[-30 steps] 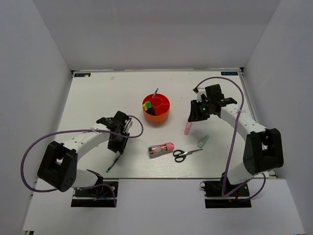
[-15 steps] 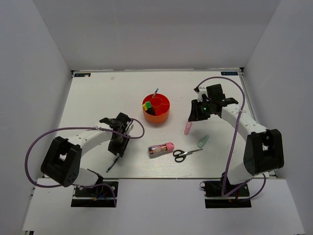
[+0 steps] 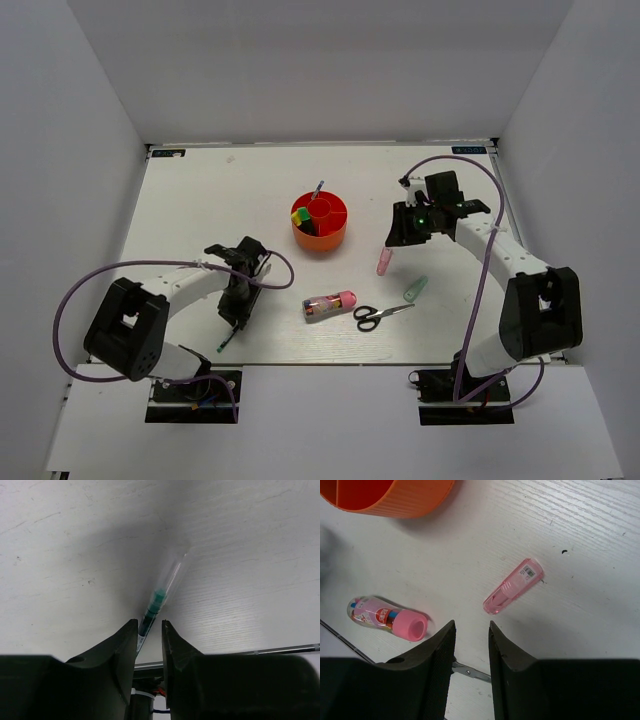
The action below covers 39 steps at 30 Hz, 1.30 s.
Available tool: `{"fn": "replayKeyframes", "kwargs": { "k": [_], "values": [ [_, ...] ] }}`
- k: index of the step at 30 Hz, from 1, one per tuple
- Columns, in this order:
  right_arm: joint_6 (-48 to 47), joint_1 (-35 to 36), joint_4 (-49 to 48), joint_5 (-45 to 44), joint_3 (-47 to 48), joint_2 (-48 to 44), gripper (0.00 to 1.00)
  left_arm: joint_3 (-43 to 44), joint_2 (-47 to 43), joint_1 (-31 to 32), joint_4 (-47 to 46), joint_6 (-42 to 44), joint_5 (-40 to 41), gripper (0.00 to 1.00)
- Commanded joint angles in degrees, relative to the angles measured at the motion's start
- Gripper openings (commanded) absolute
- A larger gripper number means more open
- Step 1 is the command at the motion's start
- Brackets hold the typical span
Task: Sort the stationery into containers
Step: Pick up the pen from the corner of the board.
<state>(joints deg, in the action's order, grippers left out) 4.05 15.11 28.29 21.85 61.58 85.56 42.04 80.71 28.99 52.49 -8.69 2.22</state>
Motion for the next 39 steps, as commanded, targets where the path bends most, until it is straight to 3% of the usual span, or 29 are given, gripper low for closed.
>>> {"fn": "replayKeyframes", "kwargs": {
  "k": [1, 8, 12, 16, 19, 22, 27, 33, 35, 36, 39],
  "values": [
    [0.4, -0.6, -1.2, 1.5, -0.5, -2.5, 0.36, -0.1, 0.9, 0.2, -0.5, 1.0, 0.6, 0.36],
    [0.6, -1.1, -1.3, 2.1, -0.5, -3.0, 0.36, 0.1, 4.1, 0.2, -1.6, 1.9, 0.2, 0.35],
    [0.7, -1.6, -1.2, 2.9, -0.5, -3.6, 0.36, 0.4, 5.8, 0.1, -2.1, 1.8, -0.1, 0.30],
    [0.8, -1.8, -1.4, 3.6, -0.7, -4.2, 0.36, 0.4, 7.6, 0.1, -2.5, 1.7, 0.9, 0.21],
    [1.0, -2.1, -1.4, 4.0, -0.7, -4.6, 0.36, 0.8, 8.8, 0.0, -2.3, 1.3, 2.0, 0.06],
    [1.0, -2.5, -1.5, 4.7, -0.8, -5.0, 0.36, 0.8, 8.4, 0.2, -1.9, 0.8, 2.4, 0.00],
    [1.0, -3.1, -1.5, 5.4, -1.0, -5.2, 0.38, 2.5, 1.4, 0.2, -1.6, -1.3, 2.1, 0.00],
    [-1.3, -3.3, -1.1, 7.7, -0.8, -5.0, 0.44, 13.1, -6.7, 0.1, -0.2, -2.6, 1.0, 0.00],
    [-2.9, -3.3, -1.0, 8.6, -0.7, -5.0, 0.31, 17.7, -8.9, 0.0, -2.2, -2.7, 0.6, 0.00],
    [-3.8, -3.2, -0.4, 11.1, -0.6, -4.9, 0.04, 18.5, -10.0, 0.2, -4.2, -2.4, 0.1, 0.00],
    [-8.8, -3.2, 1.4, 17.4, -0.5, -5.0, 0.00, 21.7, -11.9, 0.1, -12.9, -0.6, -0.3, 0.00]
  ]
}}
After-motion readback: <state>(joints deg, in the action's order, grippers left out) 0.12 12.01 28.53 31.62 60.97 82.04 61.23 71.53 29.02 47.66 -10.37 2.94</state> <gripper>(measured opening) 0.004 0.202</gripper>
